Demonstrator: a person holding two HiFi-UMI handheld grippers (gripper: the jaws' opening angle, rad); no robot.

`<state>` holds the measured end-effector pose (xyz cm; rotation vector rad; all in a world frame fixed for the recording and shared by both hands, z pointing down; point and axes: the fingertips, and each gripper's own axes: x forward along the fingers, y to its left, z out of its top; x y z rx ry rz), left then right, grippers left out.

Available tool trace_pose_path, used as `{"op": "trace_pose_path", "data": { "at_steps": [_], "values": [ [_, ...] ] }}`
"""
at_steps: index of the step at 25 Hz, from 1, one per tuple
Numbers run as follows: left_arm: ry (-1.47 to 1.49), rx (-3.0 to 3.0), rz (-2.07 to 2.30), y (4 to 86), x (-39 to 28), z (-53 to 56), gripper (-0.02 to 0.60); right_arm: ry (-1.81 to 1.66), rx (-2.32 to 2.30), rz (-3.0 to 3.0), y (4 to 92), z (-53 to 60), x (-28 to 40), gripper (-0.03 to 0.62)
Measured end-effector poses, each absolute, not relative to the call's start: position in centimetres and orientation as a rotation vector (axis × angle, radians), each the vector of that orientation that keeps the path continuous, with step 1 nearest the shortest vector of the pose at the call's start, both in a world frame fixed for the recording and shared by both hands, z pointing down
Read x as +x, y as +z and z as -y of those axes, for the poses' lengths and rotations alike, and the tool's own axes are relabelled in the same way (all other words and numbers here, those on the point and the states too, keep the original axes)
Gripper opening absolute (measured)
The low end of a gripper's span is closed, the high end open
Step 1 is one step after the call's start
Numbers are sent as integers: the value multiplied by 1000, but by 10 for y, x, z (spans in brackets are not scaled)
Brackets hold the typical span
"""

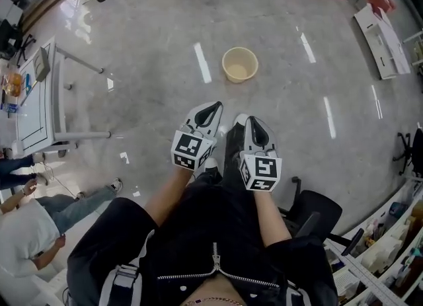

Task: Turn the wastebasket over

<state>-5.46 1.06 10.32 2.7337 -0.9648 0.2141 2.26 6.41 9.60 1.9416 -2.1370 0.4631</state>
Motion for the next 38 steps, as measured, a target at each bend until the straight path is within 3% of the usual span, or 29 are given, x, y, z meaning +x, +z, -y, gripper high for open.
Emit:
{"op": "trace_pose_path", "data": {
  "at_steps": [10, 20, 38],
  "values": [
    [264, 2668, 1032, 120, -26, 90, 6, 484, 1853, 2161, 114, 54, 63, 9],
    [305, 2651, 1031, 177, 54, 215, 6, 512, 1712, 2156, 182, 183, 135, 9],
    [282, 2752, 973, 512, 92, 319, 6, 302, 1578, 2262, 499, 298, 166, 9]
  ]
}}
